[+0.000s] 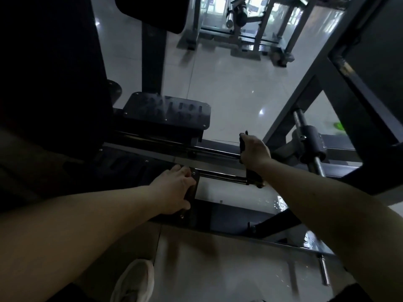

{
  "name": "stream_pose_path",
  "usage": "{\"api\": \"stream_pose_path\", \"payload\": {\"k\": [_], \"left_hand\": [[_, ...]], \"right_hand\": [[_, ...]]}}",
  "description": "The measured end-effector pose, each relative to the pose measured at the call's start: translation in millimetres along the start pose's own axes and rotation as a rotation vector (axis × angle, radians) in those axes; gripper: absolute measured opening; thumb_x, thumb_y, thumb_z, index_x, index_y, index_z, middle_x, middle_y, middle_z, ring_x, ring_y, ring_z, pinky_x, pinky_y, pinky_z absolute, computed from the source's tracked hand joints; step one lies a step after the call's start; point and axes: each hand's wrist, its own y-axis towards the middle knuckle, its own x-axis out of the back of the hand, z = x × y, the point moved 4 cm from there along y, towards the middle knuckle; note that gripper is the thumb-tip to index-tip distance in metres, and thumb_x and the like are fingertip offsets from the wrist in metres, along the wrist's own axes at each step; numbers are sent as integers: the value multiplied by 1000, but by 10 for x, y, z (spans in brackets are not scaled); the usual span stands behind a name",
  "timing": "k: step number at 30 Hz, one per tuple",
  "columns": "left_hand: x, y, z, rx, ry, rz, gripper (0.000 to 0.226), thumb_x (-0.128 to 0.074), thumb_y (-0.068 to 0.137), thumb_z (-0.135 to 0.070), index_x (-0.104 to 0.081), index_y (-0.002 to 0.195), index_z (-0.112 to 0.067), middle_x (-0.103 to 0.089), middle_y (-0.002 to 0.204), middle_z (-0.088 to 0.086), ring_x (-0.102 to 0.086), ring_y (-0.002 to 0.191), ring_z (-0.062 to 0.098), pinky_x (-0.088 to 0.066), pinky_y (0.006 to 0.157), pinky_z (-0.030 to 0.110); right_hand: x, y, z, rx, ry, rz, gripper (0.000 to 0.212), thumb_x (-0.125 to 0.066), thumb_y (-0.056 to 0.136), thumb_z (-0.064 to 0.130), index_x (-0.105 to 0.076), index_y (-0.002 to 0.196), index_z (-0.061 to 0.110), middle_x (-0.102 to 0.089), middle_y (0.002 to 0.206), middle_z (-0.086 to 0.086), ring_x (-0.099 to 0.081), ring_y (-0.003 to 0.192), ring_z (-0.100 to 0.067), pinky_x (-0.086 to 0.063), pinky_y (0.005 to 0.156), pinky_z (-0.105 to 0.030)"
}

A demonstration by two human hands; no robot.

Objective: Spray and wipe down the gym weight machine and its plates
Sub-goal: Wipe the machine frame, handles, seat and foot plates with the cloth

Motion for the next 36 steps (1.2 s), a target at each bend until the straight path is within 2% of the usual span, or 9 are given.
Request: {"api": "stream_pose_path", "payload": {"k": [4,6,12,15,19,23,29,32,36], "left_hand": [[-38,-6,70,-18,15,-7,66,-65,94,-46,-40,152,-31,-26,158,-4,-25,142,22,-25,119,41],[-64,-4,111,-30,7,-9,68,-64,94,-48,-36,154,-33,-24,159,-6,-24,142,21,-22,119,41],[-116,3,150,-35,-8,-22,68,-63,94,-48,-35,154,-34,-21,161,-7,-21,143,20,-20,119,40],[-141,1,162,-30,-43,-55,68,-63,94,-47,-34,155,-35,-21,161,-8,-21,141,19,-21,119,38],[-163,-20,142,-3,-76,-74,68,-61,95,-44,-33,156,-34,-19,163,-11,-19,141,18,-20,117,37],[-171,-9,171,18,-83,-74,67,-60,96,-44,-33,156,-34,-17,164,-13,-19,141,18,-20,117,38],[-181,-63,207,54,-78,-72,66,-59,98,-41,-31,157,-34,-16,164,-15,-20,140,17,-20,119,37],[-163,-85,186,63,-63,-53,65,-58,99,-41,-30,157,-34,-16,164,-14,-19,143,18,-18,121,39],[-126,-73,148,65,-61,-56,65,-59,98,-41,-32,157,-33,-17,164,-15,-20,143,18,-19,121,39]], "right_hand": [[-425,155,-69,-24,26,185,32,-61,92,6,-61,121,18,-67,114,-12,-64,101,-33,-54,83,-37],[-554,205,37,30,-25,167,40,-61,91,7,-62,129,19,-67,120,-11,-64,108,-33,-55,90,-41],[-731,389,1016,402,103,196,56,-71,86,9,-62,139,22,-70,126,-10,-64,116,-31,-49,95,-35],[-788,564,1539,683,154,188,51,-72,87,6,-66,136,18,-65,138,-8,-58,130,-30,-46,108,-42],[-876,730,2123,909,27,200,52,-65,92,7,-61,142,21,-52,153,-1,-39,146,-24,-34,112,-41],[-1005,822,2437,1060,-127,186,44,-59,99,20,-59,140,35,-44,157,14,-28,149,-18,-34,105,-40],[-931,717,1866,1073,-287,217,42,-62,97,26,-60,133,48,-41,155,22,-27,145,-21,-38,99,-47],[-808,471,1220,1040,-348,175,45,-65,92,14,-66,129,40,-52,148,16,-33,145,-27,-42,100,-50],[-456,207,555,787,-593,375,38,-59,98,19,-63,134,32,-49,144,2,-33,139,-23,-40,101,-37]]}}
